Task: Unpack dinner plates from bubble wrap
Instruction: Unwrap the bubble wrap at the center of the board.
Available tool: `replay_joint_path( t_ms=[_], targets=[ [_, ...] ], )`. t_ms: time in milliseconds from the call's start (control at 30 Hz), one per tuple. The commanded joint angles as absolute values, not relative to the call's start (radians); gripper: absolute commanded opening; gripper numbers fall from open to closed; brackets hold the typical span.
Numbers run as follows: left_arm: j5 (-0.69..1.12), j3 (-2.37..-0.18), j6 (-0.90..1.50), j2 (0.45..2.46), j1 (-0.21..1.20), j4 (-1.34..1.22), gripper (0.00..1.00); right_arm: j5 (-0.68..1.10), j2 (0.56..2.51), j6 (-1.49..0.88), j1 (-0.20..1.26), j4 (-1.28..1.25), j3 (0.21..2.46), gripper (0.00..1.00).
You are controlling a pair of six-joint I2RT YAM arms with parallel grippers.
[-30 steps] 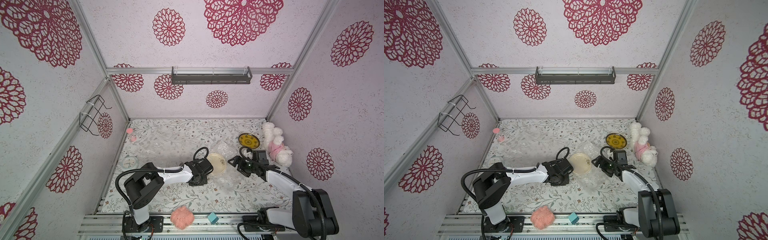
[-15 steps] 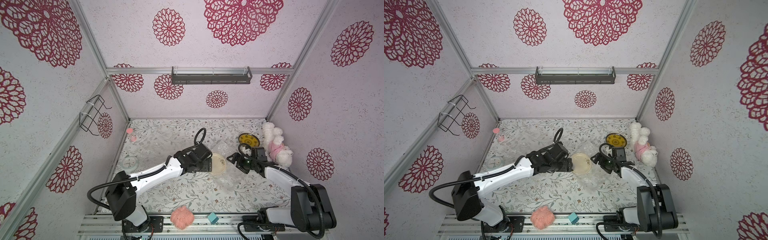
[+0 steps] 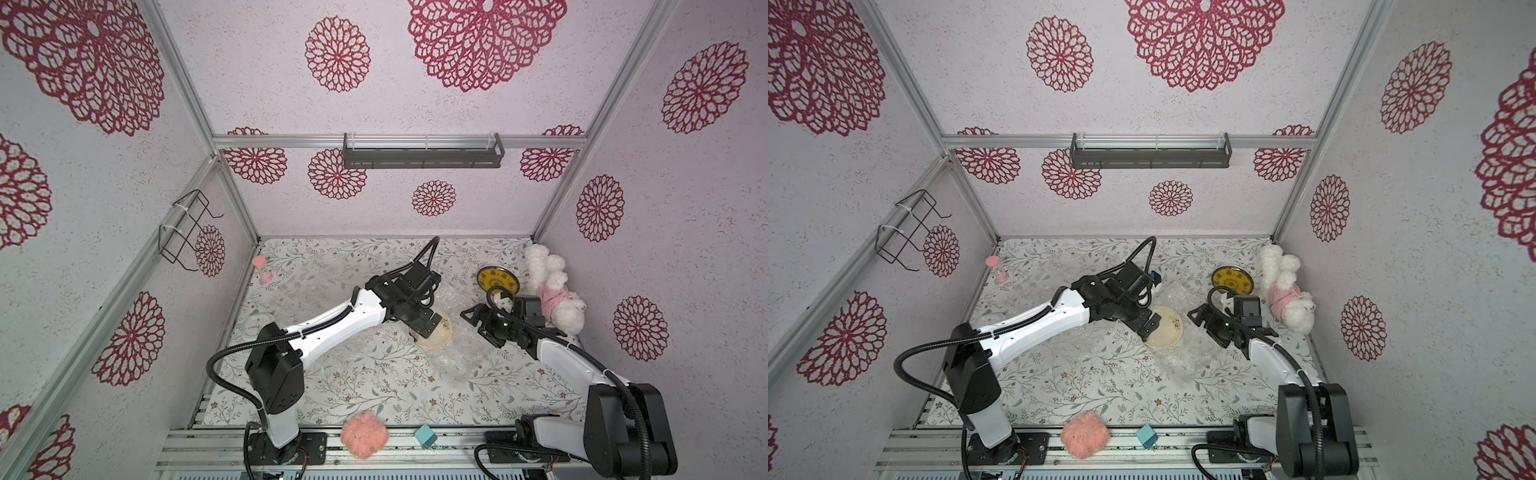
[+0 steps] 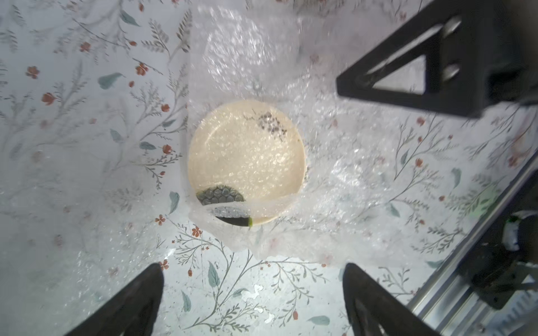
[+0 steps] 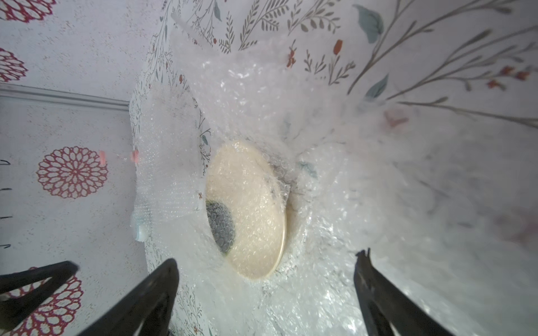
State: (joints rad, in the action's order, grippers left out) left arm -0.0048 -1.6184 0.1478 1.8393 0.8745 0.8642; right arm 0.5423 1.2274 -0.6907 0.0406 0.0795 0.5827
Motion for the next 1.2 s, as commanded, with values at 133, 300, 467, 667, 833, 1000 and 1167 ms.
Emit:
replay_joint_path(
  t_ms=[133,300,467,667,833,1000,1167],
  targets=[
    [0.013,-1.696,-0.105,1.921,0.922,0.912,1.0,0.612,1.138,-0.664,-0.05,0.139,0.546,0.95],
    [-0.036,-1.77,-0.153,2.036,0.95,0.96,0.99,0.623,1.115,-0.666,-0.066,0.132,0.512,0.94],
    [-0.056,-1.835,-0.194,2.116,0.962,1.011,0.96,0.623,1.104,-0.665,-0.069,0.134,0.498,0.94],
    [-0.038,-1.866,-0.213,2.162,0.963,1.056,0.88,0.623,1.097,-0.66,-0.071,0.141,0.497,0.94],
    [-0.03,-1.872,-0.215,2.181,0.963,1.06,0.75,0.621,1.099,-0.661,-0.071,0.138,0.491,0.94],
    [-0.078,-1.876,-0.237,2.201,0.962,1.054,0.73,0.618,1.097,-0.663,-0.071,0.135,0.488,0.94],
    [-0.081,-1.9,-0.257,2.224,0.958,1.052,0.73,0.617,1.097,-0.663,-0.07,0.135,0.483,0.94]
  ],
)
